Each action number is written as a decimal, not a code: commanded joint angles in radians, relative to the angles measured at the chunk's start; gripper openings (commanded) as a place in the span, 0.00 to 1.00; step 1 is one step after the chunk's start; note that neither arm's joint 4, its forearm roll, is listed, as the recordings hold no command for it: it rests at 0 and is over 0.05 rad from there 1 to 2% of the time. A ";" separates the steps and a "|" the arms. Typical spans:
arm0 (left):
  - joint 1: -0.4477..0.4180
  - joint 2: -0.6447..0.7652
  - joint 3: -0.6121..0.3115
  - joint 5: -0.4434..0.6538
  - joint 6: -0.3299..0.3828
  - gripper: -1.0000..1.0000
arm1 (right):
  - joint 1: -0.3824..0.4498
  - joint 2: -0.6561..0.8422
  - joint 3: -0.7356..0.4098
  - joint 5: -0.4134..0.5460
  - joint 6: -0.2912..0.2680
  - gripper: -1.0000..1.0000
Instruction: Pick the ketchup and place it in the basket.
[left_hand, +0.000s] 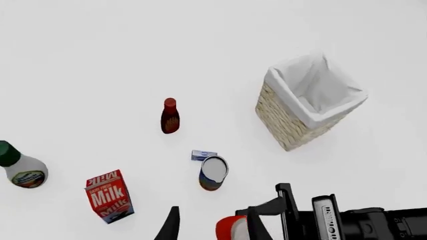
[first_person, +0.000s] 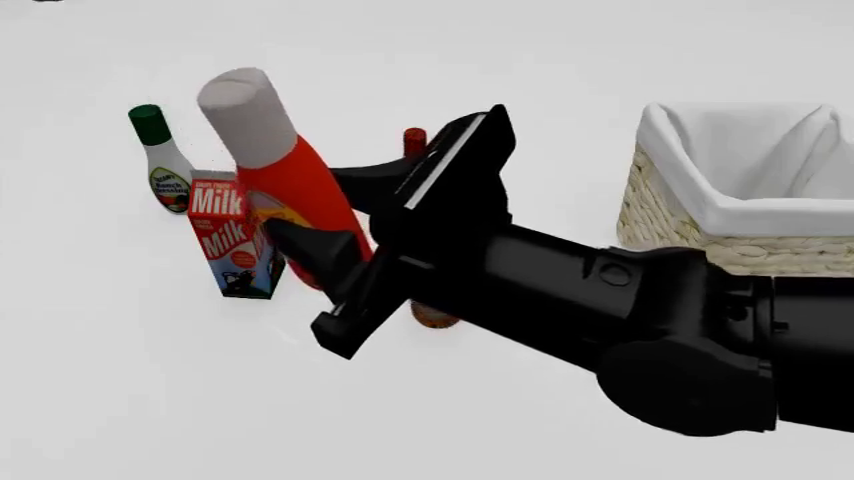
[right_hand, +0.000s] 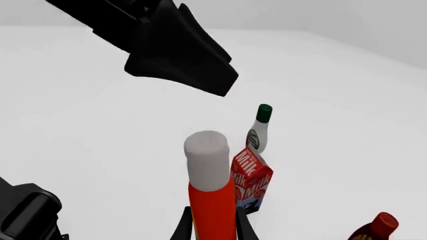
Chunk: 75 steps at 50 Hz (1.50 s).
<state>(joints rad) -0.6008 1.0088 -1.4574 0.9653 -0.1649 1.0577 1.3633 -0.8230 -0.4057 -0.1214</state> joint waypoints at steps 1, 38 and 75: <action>0.067 -0.046 -0.002 -0.036 0.001 1.00 | -0.030 -0.053 -0.006 0.021 0.016 0.00; 0.253 -0.181 0.371 -0.339 -0.040 1.00 | -0.250 -0.189 -0.090 0.152 0.022 0.00; 0.503 -0.250 0.643 -0.701 0.048 1.00 | -0.717 -0.147 -0.136 0.109 0.092 0.00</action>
<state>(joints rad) -0.1566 0.7934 -0.8737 0.3405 -0.1336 0.4551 1.2228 -0.9772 -0.2516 -0.0688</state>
